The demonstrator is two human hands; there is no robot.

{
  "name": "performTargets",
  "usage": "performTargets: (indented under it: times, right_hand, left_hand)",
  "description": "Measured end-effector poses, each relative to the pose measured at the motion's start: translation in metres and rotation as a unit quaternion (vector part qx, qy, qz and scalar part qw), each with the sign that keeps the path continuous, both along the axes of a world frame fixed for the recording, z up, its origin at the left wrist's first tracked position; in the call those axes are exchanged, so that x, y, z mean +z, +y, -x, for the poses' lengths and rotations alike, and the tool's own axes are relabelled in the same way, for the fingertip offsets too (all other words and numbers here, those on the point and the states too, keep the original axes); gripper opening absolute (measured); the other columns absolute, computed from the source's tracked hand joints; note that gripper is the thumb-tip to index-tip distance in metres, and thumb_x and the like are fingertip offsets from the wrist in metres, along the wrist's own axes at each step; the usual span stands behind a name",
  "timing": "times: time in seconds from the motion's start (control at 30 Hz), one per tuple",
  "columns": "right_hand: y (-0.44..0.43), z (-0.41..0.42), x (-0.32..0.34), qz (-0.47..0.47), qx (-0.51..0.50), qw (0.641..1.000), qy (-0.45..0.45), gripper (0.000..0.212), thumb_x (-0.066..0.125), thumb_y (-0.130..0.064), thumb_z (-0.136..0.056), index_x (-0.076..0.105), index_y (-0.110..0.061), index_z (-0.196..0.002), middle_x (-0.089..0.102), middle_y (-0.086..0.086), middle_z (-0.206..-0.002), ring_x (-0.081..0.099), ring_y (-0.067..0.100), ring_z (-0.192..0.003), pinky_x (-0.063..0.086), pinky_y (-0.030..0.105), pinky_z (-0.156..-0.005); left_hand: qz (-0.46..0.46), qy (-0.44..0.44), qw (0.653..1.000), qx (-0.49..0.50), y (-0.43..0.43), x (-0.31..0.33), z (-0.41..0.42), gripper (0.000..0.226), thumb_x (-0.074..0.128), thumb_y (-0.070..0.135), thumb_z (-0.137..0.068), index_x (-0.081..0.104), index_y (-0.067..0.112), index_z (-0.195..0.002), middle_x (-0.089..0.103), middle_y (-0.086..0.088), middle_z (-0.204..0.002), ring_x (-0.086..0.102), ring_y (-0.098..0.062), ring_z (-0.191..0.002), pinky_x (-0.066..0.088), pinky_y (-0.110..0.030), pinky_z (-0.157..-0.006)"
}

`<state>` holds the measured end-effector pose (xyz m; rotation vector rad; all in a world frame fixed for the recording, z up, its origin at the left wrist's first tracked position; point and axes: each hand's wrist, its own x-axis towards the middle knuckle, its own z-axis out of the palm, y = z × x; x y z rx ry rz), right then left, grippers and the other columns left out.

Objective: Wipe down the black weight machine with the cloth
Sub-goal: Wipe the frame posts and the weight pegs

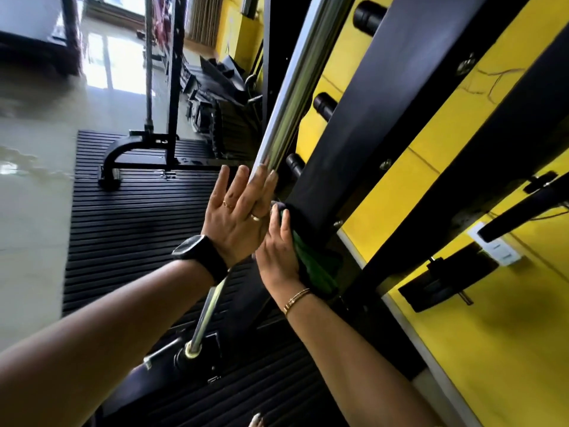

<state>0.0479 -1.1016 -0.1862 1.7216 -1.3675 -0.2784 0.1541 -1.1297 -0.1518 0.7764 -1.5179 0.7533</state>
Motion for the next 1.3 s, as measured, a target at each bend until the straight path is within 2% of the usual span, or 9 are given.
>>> performTargets:
  times: [0.17,0.4,0.53,0.7,0.83,0.97,1.07,1.17,1.3]
  right_hand:
    - [0.035,0.024,-0.033,-0.082,0.032,0.996,-0.01,0.048,0.067,-0.032,-0.084,0.058,-0.013,-0.127,0.055,0.013,-0.135,0.042,0.03,-0.134,0.004,0.059,-0.115]
    - [0.04,0.033,0.034,0.103,0.084,0.968,-0.211,0.053,0.082,-0.024,-0.067,0.063,-0.013,-0.115,0.052,0.014,-0.133,0.033,0.029,-0.132,0.001,0.053,-0.114]
    - [0.013,0.013,0.034,0.15,0.068,0.971,-0.174,0.033,0.07,-0.026,-0.079,0.068,-0.013,-0.109,0.062,0.012,-0.118,0.049,0.03,-0.12,0.019,0.047,-0.111]
    - [0.005,0.002,-0.046,-0.023,0.024,0.998,-0.062,0.029,0.069,-0.021,-0.084,0.073,-0.01,-0.11,0.07,0.01,-0.112,0.057,0.028,-0.12,0.01,0.054,-0.116]
    - [0.045,0.025,-0.092,-0.115,0.025,0.993,-0.013,0.041,0.055,-0.02,-0.085,0.066,-0.018,-0.124,0.061,0.004,-0.131,0.046,0.02,-0.133,0.0,0.058,-0.115]
    - [0.065,0.044,-0.077,-0.081,0.065,0.991,-0.082,0.048,0.081,-0.018,-0.069,0.07,-0.018,-0.116,0.062,0.005,-0.128,0.047,0.02,-0.131,0.017,0.05,-0.112]
    - [0.06,0.046,-0.043,0.028,0.088,0.986,-0.14,0.045,0.067,-0.017,-0.084,0.06,-0.017,-0.127,0.054,0.008,-0.138,0.035,0.024,-0.137,0.013,0.054,-0.112]
    - [0.034,0.035,-0.017,0.083,0.106,0.979,-0.155,0.04,0.047,-0.018,-0.094,0.052,-0.013,-0.134,0.052,0.015,-0.138,0.032,0.029,-0.136,0.005,0.053,-0.114]
    - [0.004,0.012,-0.035,0.075,0.099,0.989,-0.083,0.042,0.029,-0.014,-0.098,0.043,0.002,-0.134,0.06,0.016,-0.13,0.049,0.028,-0.129,0.026,0.047,-0.112]
  left_hand:
    - [-0.012,-0.007,1.0,0.004,0.005,-0.011,0.003,0.046,0.04,0.021,-0.101,0.028,0.006,-0.143,0.02,-0.015,-0.151,0.024,-0.03,-0.139,0.023,-0.045,-0.116]
    - [-0.04,0.0,0.999,-0.035,0.003,-0.024,0.003,0.077,0.049,0.012,-0.091,0.007,0.009,-0.155,-0.005,-0.006,-0.163,0.004,-0.025,-0.15,0.014,-0.044,-0.121]
    - [-0.053,-0.009,0.998,-0.035,0.005,-0.033,0.002,0.083,0.056,0.01,-0.088,0.007,0.009,-0.155,-0.005,-0.007,-0.163,0.003,-0.026,-0.15,0.015,-0.044,-0.121]
    - [-0.037,-0.011,0.999,-0.035,0.005,-0.042,0.002,0.078,0.055,0.011,-0.092,0.009,0.009,-0.155,0.002,-0.011,-0.163,0.007,-0.026,-0.15,0.022,-0.045,-0.119]
    - [-0.043,-0.021,0.998,-0.038,0.005,-0.051,0.0,0.074,0.052,0.01,-0.093,0.012,0.008,-0.154,0.007,-0.014,-0.161,0.008,-0.027,-0.15,0.024,-0.047,-0.117]
    - [-0.058,-0.03,0.997,-0.049,0.006,-0.062,-0.001,0.056,0.048,0.011,-0.095,0.022,0.011,-0.145,0.002,-0.01,-0.163,0.01,-0.029,-0.149,0.021,-0.046,-0.118]
    - [-0.069,-0.026,0.996,-0.06,0.007,-0.067,-0.001,0.054,0.04,0.018,-0.102,0.018,0.012,-0.15,-0.001,-0.007,-0.163,0.006,-0.028,-0.15,0.018,-0.045,-0.119]
    - [-0.079,-0.02,0.995,-0.05,0.007,-0.074,-0.003,0.081,0.056,0.009,-0.087,0.011,0.011,-0.155,-0.001,-0.006,-0.163,0.004,-0.026,-0.15,0.017,-0.044,-0.121]
    - [-0.08,-0.041,0.994,-0.061,0.006,-0.08,-0.007,0.079,0.054,0.01,-0.09,0.01,0.012,-0.156,0.01,-0.011,-0.16,0.012,-0.027,-0.149,0.021,-0.045,-0.12]
